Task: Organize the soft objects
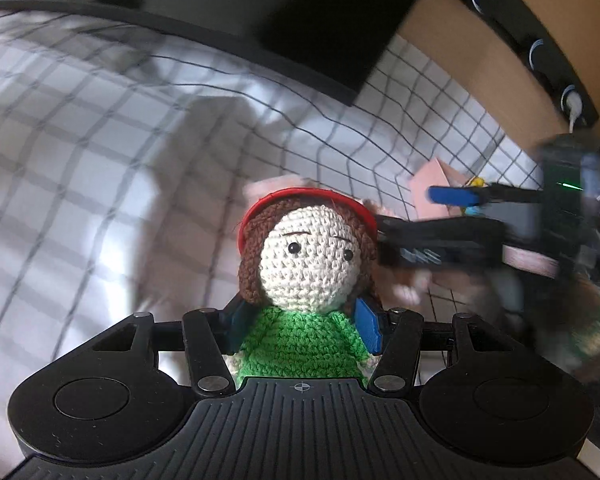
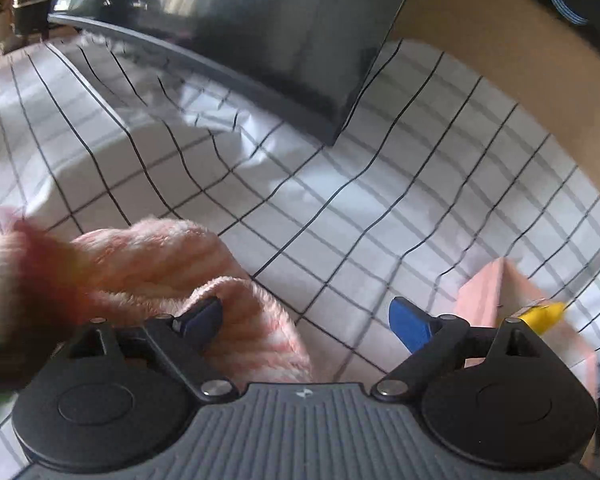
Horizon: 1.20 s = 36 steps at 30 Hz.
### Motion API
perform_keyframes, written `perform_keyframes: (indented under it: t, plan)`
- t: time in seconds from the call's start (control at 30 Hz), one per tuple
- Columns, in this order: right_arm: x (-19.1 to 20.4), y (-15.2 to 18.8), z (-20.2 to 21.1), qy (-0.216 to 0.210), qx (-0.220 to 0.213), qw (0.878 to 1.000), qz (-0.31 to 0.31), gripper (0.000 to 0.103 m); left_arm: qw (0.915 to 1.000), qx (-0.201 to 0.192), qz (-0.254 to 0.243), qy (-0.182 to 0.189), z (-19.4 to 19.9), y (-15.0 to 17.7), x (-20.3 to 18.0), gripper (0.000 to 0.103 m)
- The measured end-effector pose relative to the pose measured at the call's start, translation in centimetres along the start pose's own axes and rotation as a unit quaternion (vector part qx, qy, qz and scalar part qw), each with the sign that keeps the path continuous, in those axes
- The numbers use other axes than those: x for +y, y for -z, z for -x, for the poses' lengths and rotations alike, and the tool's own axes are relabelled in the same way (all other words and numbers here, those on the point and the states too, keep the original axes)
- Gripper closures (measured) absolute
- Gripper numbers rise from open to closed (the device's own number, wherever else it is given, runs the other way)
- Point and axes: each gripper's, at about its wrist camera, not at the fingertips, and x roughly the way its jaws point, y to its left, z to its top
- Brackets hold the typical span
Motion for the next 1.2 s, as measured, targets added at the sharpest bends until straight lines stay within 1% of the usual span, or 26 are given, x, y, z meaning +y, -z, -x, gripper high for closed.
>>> perform_keyframes:
  t: [0.1,0.17,0.2,0.3,0.33,0.43,0.5,0.57,0.6,0.63,0.67,0.7,0.77,0.8,0.83,0.87,0.9,0.93,1.0,1.07,1.1,1.13,1.2]
  plan:
    - [-1.4,0.2,2.8,0.000,-0.023,1.000,0.005,0.012,0.9998,0.009,-0.014,-0.008,-2.3,-1.5,-1.1,0.044]
    - [-2.4,1.0,4.8,0.001,-0.039,0.999,-0.009,0.012,0.9997,0.012,-0.015,-0.013,-3.5,-2.3,-1.5,0.044]
    - [-3.0,1.6,6.0,-0.006,-0.051,0.998,-0.026,0.011,0.9997,0.014,-0.013,-0.014,-4.2,-2.7,-1.5,0.044]
    - [-3.5,3.4,8.0,-0.043,-0.073,0.994,-0.071,0.002,0.9999,0.015,-0.003,-0.007,-5.2,-4.0,-1.2,0.044]
    - [-3.1,4.0,8.2,-0.050,-0.075,0.993,-0.080,0.002,0.9999,0.012,0.003,-0.002,-5.1,-4.4,-1.0,0.044]
    - [-1.5,4.9,7.5,-0.048,-0.073,0.992,-0.091,0.002,0.9998,-0.010,0.015,0.009,-3.0,-5.2,0.1,0.044]
    - [-0.6,5.1,6.9,-0.038,-0.074,0.990,-0.113,0.002,0.9994,-0.020,0.028,-0.002,-1.4,-5.4,1.1,0.044]
    - [-0.3,5.1,5.7,-0.027,-0.073,0.984,-0.162,0.002,0.9984,-0.025,0.048,-0.017,0.2,-5.0,2.4,0.044]
    - [-0.5,5.1,5.0,-0.023,-0.069,0.978,-0.196,0.002,0.9978,-0.025,0.056,-0.023,1.0,-4.7,3.0,0.044]
    - [-0.8,5.3,4.2,-0.021,-0.060,0.968,-0.243,0.002,0.9974,-0.023,0.062,-0.029,1.7,-4.3,3.5,0.044]
    - [-1.2,5.6,3.5,-0.029,-0.049,0.956,-0.287,0.002,0.9969,-0.021,0.067,-0.036,2.4,-3.9,3.9,0.044]
    - [-1.5,6.1,2.6,-0.052,-0.038,0.941,-0.332,0.002,0.9964,-0.018,0.072,-0.042,3.0,-3.4,4.3,0.044]
    - [-1.7,6.8,1.2,-0.101,-0.038,0.919,-0.380,0.002,0.9951,-0.012,0.082,-0.054,4.2,-2.2,5.3,0.044]
    - [-1.6,6.9,0.3,-0.120,-0.039,0.909,-0.397,0.002,0.9943,-0.010,0.087,-0.061,4.8,-1.6,5.8,0.044]
    - [-1.4,6.7,-0.5,-0.127,-0.033,0.904,-0.406,0.002,0.9937,-0.008,0.090,-0.066,5.3,-1.1,6.2,0.044]
    - [-1.0,6.3,-1.2,-0.126,-0.026,0.904,-0.407,0.000,0.9930,-0.006,0.094,-0.071,5.8,-0.6,6.6,0.044]
    - [-0.3,5.5,-1.6,-0.107,-0.033,0.911,-0.397,0.000,0.9922,-0.005,0.099,-0.076,6.2,-0.1,7.0,0.044]
    - [0.5,4.5,-2.1,-0.089,-0.033,0.920,-0.381,0.000,0.9912,-0.005,0.105,-0.081,6.6,0.3,7.4,0.044]
    - [1.9,2.6,-3.4,-0.083,-0.016,0.934,-0.346,0.000,0.9891,-0.007,0.117,-0.089,7.2,1.1,8.1,0.044]
    - [3.8,0.9,-4.7,-0.050,0.004,0.954,-0.294,0.000,0.9875,-0.009,0.124,-0.096,7.8,1.7,8.4,0.044]
    - [4.3,0.4,-5.2,-0.038,0.009,0.959,-0.281,0.000,0.9872,-0.010,0.126,-0.097,8.0,1.9,8.4,0.044]
    - [4.8,0.0,-5.6,-0.026,0.013,0.961,-0.276,0.000,0.9871,-0.012,0.127,-0.097,8.2,2.2,8.5,0.044]
    - [5.0,-0.2,-5.7,-0.015,0.020,0.957,-0.289,0.000,0.9867,-0.016,0.130,-0.096,8.6,2.6,8.7,0.044]
